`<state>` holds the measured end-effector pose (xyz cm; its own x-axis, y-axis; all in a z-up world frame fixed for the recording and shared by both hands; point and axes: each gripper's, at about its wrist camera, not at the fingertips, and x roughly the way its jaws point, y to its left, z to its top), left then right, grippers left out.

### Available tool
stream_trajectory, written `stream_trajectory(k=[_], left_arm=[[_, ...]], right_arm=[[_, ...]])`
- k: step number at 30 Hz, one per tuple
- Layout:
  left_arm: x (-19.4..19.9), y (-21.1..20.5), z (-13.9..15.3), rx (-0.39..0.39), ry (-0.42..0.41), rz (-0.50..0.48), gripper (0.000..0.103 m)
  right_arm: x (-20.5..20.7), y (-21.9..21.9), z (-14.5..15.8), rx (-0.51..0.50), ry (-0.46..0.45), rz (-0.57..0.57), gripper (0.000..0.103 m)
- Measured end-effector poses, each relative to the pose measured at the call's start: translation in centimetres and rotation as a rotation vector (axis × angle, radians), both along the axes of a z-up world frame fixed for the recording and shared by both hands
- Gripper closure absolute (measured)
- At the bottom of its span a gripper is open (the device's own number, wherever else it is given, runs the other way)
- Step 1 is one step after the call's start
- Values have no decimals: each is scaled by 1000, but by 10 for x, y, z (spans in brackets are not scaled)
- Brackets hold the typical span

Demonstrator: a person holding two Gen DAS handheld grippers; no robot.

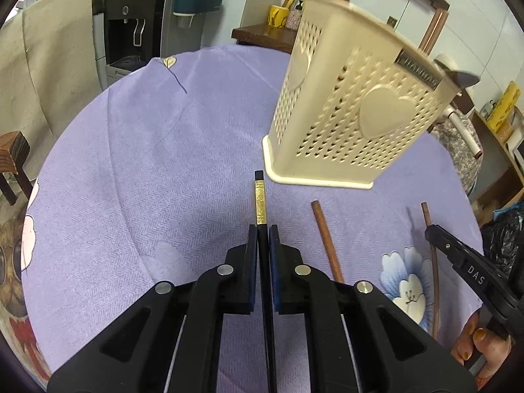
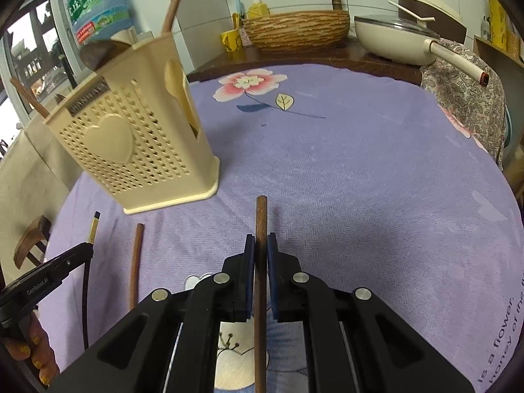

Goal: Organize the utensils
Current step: 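Lift both held chopsticks and carry them over the beige holder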

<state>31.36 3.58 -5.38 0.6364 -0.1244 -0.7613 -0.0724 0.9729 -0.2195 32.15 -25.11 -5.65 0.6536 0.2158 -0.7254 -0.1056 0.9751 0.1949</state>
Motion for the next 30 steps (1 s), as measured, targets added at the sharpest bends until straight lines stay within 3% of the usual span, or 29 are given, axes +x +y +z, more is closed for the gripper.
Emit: stream_trajectory(k=[14,20,30], left_arm=[[-72,2,88,-61,-219,-76,96],[-104,0,122,-63,-304,-138,96],[-116,-1,140,-51,-338,-150,98]], right_arm=[[-69,-13,87,69,-225,125,95],[-94,-24,113,104,-259,184,95],[-112,-22,131,86,-308,217,96]])
